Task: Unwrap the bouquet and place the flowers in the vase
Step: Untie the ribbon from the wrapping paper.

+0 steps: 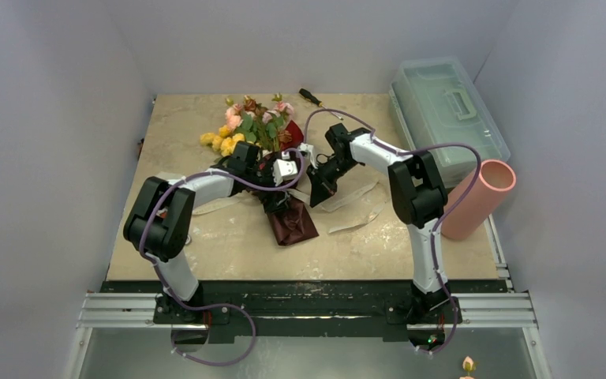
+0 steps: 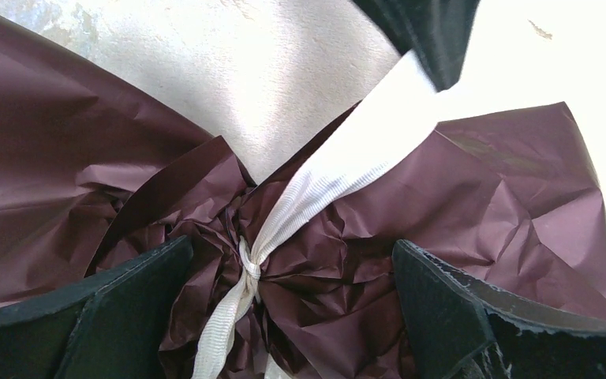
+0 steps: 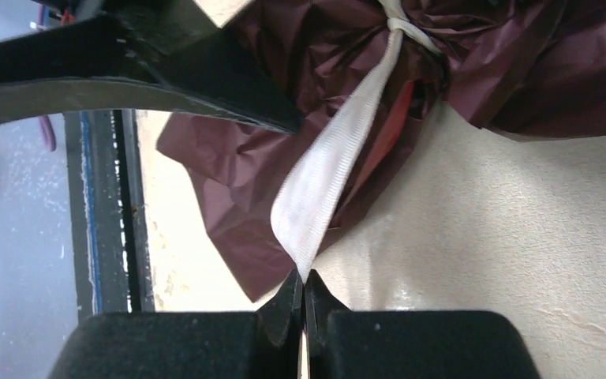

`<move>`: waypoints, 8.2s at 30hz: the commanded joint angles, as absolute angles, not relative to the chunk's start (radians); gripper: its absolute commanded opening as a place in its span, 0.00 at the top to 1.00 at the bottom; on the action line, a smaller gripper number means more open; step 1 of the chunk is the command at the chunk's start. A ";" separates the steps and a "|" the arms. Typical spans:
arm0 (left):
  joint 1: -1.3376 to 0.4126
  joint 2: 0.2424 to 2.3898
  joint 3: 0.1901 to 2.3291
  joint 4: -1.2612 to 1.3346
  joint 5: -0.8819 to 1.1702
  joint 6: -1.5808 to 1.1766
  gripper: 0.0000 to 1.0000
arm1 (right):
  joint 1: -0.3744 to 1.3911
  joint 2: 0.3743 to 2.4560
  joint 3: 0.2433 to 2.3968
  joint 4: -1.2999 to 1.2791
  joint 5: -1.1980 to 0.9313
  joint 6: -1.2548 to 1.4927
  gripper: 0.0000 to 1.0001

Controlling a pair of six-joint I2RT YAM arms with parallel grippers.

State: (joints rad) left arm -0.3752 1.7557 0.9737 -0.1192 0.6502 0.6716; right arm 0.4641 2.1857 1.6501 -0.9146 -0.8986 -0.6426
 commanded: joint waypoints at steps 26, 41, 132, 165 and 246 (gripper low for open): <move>-0.362 1.862 0.988 -0.256 0.527 0.724 0.00 | 0.369 2.039 1.689 -0.886 -1.037 -0.525 1.00; -0.360 1.818 1.007 -0.211 0.597 0.702 0.00 | 0.368 2.003 1.721 -0.892 -1.041 -0.517 1.00; -0.246 1.511 1.172 -0.092 0.664 0.138 1.00 | 0.598 2.274 1.678 -0.561 -0.523 -0.443 0.05; -0.149 1.550 1.101 -0.194 0.621 0.411 0.46 | 0.564 2.146 1.787 -0.683 -0.725 -0.380 0.05; -0.448 1.824 1.046 -0.086 0.665 0.767 0.00 | 0.425 2.138 1.462 -0.865 -0.658 -0.838 0.28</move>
